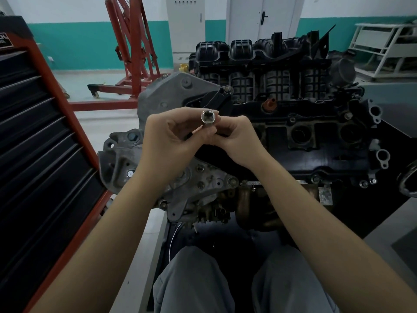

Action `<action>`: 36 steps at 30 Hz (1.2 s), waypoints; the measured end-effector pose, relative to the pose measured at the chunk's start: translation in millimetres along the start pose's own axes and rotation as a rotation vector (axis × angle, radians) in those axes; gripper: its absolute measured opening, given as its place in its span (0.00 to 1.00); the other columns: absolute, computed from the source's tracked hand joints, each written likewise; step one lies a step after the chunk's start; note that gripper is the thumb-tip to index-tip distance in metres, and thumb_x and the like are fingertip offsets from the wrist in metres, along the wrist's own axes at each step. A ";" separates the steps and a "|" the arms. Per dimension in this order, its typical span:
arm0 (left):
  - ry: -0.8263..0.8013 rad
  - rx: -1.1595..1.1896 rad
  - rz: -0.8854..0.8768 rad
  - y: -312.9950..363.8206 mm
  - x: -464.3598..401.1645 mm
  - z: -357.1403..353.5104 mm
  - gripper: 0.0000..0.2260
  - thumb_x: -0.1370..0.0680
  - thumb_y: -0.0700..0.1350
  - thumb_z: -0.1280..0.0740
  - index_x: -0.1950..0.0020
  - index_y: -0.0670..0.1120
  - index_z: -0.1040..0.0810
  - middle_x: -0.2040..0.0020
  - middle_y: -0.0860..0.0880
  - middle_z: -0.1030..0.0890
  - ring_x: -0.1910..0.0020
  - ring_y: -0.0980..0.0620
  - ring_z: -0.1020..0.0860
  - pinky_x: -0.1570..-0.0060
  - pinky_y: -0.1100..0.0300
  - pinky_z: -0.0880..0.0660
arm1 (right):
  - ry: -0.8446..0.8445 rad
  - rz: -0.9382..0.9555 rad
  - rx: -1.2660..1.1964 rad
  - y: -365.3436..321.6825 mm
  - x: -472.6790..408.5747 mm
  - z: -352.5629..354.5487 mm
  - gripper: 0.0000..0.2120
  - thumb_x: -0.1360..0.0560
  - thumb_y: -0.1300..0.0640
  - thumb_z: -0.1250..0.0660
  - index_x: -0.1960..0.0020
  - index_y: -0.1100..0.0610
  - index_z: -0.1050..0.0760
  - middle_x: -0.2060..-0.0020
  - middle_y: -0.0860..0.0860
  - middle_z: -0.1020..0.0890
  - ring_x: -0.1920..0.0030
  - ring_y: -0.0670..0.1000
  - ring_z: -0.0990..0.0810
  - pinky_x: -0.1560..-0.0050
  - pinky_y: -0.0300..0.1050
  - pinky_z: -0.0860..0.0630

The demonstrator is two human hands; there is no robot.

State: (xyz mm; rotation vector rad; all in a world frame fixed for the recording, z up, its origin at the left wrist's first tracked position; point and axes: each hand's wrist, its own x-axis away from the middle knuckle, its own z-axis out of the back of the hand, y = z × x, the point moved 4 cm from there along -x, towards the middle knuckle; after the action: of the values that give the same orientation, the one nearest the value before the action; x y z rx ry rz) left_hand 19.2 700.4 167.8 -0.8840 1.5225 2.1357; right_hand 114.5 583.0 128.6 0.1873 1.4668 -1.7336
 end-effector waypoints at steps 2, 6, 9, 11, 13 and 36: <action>0.021 -0.068 -0.026 1.5 1.0 -1.0 0.14 0.31 0.33 0.25 0.47 0.41 0.19 0.54 0.46 0.16 0.53 0.52 0.17 0.48 0.58 0.21 | 0.011 0.005 0.000 -0.4 0.6 1.0 0.07 0.29 0.67 0.28 0.51 0.66 0.19 0.56 0.58 0.16 0.52 0.55 0.16 0.46 0.55 0.21; 0.072 -0.099 -0.055 0.3 1.3 0.1 0.13 0.31 0.34 0.25 0.49 0.46 0.19 0.56 0.51 0.17 0.55 0.54 0.17 0.51 0.60 0.20 | -0.012 0.019 -0.003 -1.4 0.3 -0.3 0.09 0.29 0.67 0.27 0.49 0.65 0.19 0.54 0.57 0.16 0.50 0.53 0.16 0.44 0.53 0.21; -0.002 -0.029 -0.044 -2.1 0.1 -1.4 0.13 0.28 0.32 0.28 0.46 0.42 0.19 0.53 0.48 0.16 0.52 0.53 0.17 0.48 0.57 0.20 | -0.068 0.028 -0.020 -3.8 0.8 -3.5 0.12 0.26 0.68 0.31 0.46 0.55 0.21 0.53 0.50 0.16 0.48 0.48 0.17 0.45 0.43 0.22; -0.042 0.000 -0.033 -2.2 0.2 -2.5 0.14 0.28 0.30 0.28 0.45 0.41 0.19 0.52 0.46 0.16 0.51 0.51 0.17 0.47 0.56 0.21 | -0.057 0.022 -0.026 -4.5 0.9 -3.1 0.13 0.27 0.68 0.30 0.48 0.52 0.21 0.55 0.47 0.16 0.50 0.46 0.17 0.47 0.41 0.23; -0.018 -0.064 -0.053 -1.5 0.9 -2.4 0.13 0.29 0.32 0.26 0.47 0.43 0.19 0.53 0.46 0.16 0.52 0.50 0.17 0.48 0.55 0.21 | -0.010 0.027 -0.015 -3.5 1.1 -0.9 0.10 0.28 0.67 0.29 0.50 0.56 0.19 0.56 0.51 0.16 0.52 0.50 0.16 0.47 0.46 0.21; -0.017 0.002 -0.038 -0.9 2.1 -6.6 0.16 0.31 0.31 0.26 0.45 0.41 0.19 0.54 0.46 0.16 0.52 0.51 0.17 0.48 0.58 0.21 | -0.034 0.016 0.007 -0.9 1.2 -4.1 0.11 0.28 0.66 0.30 0.51 0.51 0.19 0.58 0.40 0.16 0.52 0.42 0.17 0.49 0.37 0.24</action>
State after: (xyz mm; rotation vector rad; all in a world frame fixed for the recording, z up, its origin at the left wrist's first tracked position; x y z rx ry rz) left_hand 20.1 694.4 164.3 -0.8846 1.4878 2.1090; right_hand 111.6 585.9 127.4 0.1723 1.4311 -1.7217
